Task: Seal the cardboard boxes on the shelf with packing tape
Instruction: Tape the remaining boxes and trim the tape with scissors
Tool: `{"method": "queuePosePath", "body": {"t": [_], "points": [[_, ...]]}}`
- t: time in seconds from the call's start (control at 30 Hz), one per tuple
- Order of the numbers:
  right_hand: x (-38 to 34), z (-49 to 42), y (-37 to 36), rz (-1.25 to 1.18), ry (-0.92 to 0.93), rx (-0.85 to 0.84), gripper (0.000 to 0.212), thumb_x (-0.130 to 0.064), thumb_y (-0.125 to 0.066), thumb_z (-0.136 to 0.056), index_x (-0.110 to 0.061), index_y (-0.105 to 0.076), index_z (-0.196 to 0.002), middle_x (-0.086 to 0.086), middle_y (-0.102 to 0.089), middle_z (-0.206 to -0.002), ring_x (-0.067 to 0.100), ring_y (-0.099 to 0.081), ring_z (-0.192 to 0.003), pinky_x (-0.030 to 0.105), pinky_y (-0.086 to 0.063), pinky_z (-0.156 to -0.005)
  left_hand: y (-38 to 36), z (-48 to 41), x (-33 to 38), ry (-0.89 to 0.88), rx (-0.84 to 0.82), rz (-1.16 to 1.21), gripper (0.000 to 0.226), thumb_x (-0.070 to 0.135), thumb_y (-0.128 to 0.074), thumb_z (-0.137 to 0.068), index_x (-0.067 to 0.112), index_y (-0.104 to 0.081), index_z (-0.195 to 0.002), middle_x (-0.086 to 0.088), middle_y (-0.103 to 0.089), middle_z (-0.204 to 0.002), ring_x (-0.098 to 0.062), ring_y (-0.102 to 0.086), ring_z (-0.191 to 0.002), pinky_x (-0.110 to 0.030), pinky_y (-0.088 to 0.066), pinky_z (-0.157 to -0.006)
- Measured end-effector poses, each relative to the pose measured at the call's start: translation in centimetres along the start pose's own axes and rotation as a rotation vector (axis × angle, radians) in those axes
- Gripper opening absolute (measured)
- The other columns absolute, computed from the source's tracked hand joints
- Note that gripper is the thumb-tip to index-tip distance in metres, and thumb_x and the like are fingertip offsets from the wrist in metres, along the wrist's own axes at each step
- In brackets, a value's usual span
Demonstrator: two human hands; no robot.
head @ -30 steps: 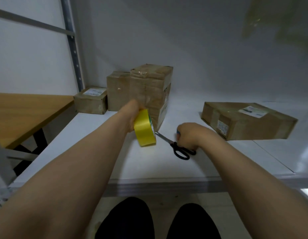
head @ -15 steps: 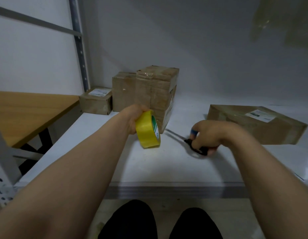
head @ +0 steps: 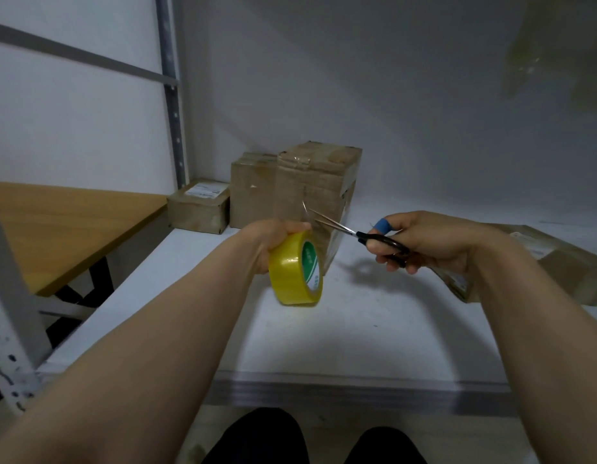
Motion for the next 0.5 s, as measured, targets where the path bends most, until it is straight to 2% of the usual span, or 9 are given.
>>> {"method": "queuePosePath", "body": {"t": [0.13,0.23,0.33,0.4,0.5], "points": [[-0.4,-0.8,-0.2,0.033,-0.010,-0.012,0.052,-0.039,-0.083,-0.060,-0.012,-0.071,-0.103,0.006,-0.070,-0.083,0.013,-0.066,-0.071,0.023,-0.047,-0.054,-0.4,-0.1,0.1,0.015,0.018,-0.022,0.026,0.022,-0.072,-0.092,0.004,-0.061,-0.106,-0.018,-0.066,-0.092,-0.030,-0.065,-0.078,-0.044,-0.055,-0.072],[-0.5,-1.4,-0.4,0.044,-0.012,-0.021,0.055,-0.037,-0.084,-0.059,-0.012,-0.072,-0.105,0.005,-0.071,-0.081,0.012,-0.066,-0.071,0.022,-0.047,-0.054,0.0,-0.1,0.1,0.003,0.042,0.011,0.018,0.019,-0.070,-0.094,0.005,-0.059,-0.094,-0.016,-0.064,-0.087,-0.029,-0.063,-0.075,-0.043,-0.054,-0.071],[-0.6,-2.1,-0.4,0.045,-0.013,-0.016,0.052,-0.034,-0.085,-0.059,-0.013,-0.072,-0.105,0.002,-0.072,-0.078,0.012,-0.067,-0.070,0.022,-0.047,-0.053,0.4,0.0,-0.1,-0.005,0.051,0.051,0.017,0.018,-0.070,-0.094,0.006,-0.058,-0.094,-0.016,-0.064,-0.088,-0.029,-0.063,-0.075,-0.044,-0.053,-0.073],[-0.7,-2.4,-0.4,0.055,-0.010,-0.010,0.045,-0.031,-0.085,-0.064,-0.014,-0.073,-0.104,0.003,-0.073,-0.078,0.012,-0.067,-0.070,0.022,-0.047,-0.052,0.6,-0.1,-0.1,-0.008,0.049,0.054,0.022,0.020,-0.072,-0.092,0.005,-0.060,-0.104,-0.017,-0.066,-0.091,-0.030,-0.064,-0.077,-0.043,-0.055,-0.070],[-0.8,-2.5,-0.2,0.084,-0.007,0.008,0.030,-0.024,-0.085,-0.075,-0.014,-0.074,-0.102,0.004,-0.073,-0.077,0.013,-0.066,-0.071,0.022,-0.046,-0.052,0.7,-0.3,-0.1,-0.004,0.044,0.034,0.033,0.021,-0.073,-0.091,0.004,-0.060,-0.116,-0.018,-0.067,-0.096,-0.031,-0.065,-0.081,-0.046,-0.056,-0.078]]}}
Point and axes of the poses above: each hand's wrist, its own z-axis away from the middle knuckle, its own y-axis out of the back of the hand, x = y × z, the point moved 7 cm from there along -z, towards the middle knuckle
